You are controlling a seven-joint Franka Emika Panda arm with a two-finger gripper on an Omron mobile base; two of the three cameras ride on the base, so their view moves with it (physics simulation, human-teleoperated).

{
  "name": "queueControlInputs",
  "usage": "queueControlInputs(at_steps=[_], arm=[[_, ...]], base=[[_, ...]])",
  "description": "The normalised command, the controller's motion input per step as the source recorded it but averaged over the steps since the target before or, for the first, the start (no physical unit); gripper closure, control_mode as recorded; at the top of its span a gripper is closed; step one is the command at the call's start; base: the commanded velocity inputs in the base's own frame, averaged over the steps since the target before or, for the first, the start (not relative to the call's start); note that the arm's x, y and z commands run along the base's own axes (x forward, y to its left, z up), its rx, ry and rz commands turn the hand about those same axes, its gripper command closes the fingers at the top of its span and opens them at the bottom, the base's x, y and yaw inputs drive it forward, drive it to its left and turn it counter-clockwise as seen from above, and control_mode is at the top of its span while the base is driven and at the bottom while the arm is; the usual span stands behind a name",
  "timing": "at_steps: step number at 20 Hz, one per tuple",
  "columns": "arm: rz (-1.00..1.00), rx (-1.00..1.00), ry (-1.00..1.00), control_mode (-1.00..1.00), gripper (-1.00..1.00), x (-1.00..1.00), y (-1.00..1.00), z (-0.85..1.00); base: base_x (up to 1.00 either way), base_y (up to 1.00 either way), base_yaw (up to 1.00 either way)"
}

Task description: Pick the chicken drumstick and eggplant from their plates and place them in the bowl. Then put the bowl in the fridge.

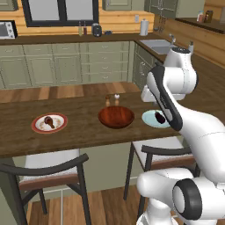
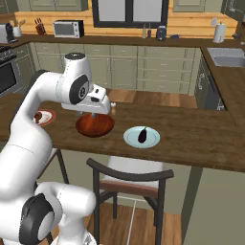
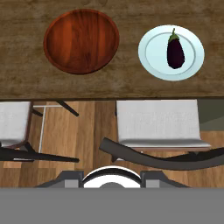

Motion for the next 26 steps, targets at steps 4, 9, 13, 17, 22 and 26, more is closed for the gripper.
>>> queueControlInputs(at_steps=[4, 9, 13, 17, 22, 26], arm=[[0.00, 0.00, 0.00, 1.00, -1.00, 0.00, 0.00, 0.00], [0.00, 0.00, 0.00, 1.00, -1.00, 0.00, 0.00, 0.00], [0.00, 0.00, 0.00, 1.00, -1.00, 0.00, 0.00, 0.00], [0.00, 0.00, 0.00, 1.00, -1.00, 0.00, 0.00, 0.00], [0.00, 0.00, 0.00, 1.00, -1.00, 0.00, 0.00, 0.00], [0.00, 0.00, 0.00, 1.00, -1.00, 0.00, 0.00, 0.00]], base=[[0.03, 0.09, 0.00], [0.26, 0.55, -0.05], [0.30, 0.48, -0.01], [0.64, 0.08, 0.06], [0.88, 0.28, 0.03], [0.91, 0.71, 0.00]])
